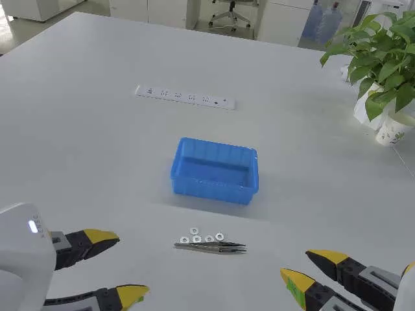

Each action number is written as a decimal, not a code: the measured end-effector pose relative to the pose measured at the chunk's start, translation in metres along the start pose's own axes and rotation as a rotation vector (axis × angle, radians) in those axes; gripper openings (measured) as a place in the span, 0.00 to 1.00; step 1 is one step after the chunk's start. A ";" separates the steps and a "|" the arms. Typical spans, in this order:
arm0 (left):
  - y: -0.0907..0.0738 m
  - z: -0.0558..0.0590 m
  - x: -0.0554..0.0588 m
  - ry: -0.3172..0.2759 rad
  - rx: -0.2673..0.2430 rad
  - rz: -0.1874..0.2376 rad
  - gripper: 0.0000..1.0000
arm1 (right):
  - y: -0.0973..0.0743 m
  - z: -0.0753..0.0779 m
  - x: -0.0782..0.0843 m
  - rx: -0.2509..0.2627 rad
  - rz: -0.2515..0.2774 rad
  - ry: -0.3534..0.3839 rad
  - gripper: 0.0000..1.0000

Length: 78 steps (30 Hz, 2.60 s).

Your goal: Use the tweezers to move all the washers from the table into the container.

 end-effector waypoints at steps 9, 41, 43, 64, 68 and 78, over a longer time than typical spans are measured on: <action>0.000 0.000 0.000 0.000 -0.005 0.001 0.45 | 0.000 0.000 0.000 -0.004 0.001 0.000 0.28; 0.024 -0.007 -0.004 -0.004 0.032 0.024 0.37 | 0.019 0.001 0.006 -0.060 -0.053 -0.079 0.29; 0.029 -0.010 -0.003 0.031 0.023 0.001 0.37 | 0.023 0.001 0.005 -0.071 -0.056 -0.111 0.29; 0.093 -0.026 0.016 -0.004 0.074 -0.071 0.30 | 0.082 -0.014 0.008 -0.287 -0.123 -0.379 0.31; 0.103 -0.028 0.024 0.038 0.092 -0.128 0.30 | 0.094 -0.020 0.012 -0.337 -0.134 -0.420 0.31; 0.119 -0.027 0.025 0.083 0.115 -0.158 0.30 | 0.123 -0.017 0.023 -0.432 -0.191 -0.475 0.31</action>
Point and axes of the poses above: the centre of the closed fingertips' face, and the gripper's own axes: y roughly forward along the fingers, z roughly to its right, x roughly out of its underside, the point moved 3 cm from there along -y, roughly backward along the fingers, and after that the axes turned 8 degrees about -y, right-handed, at the moved point
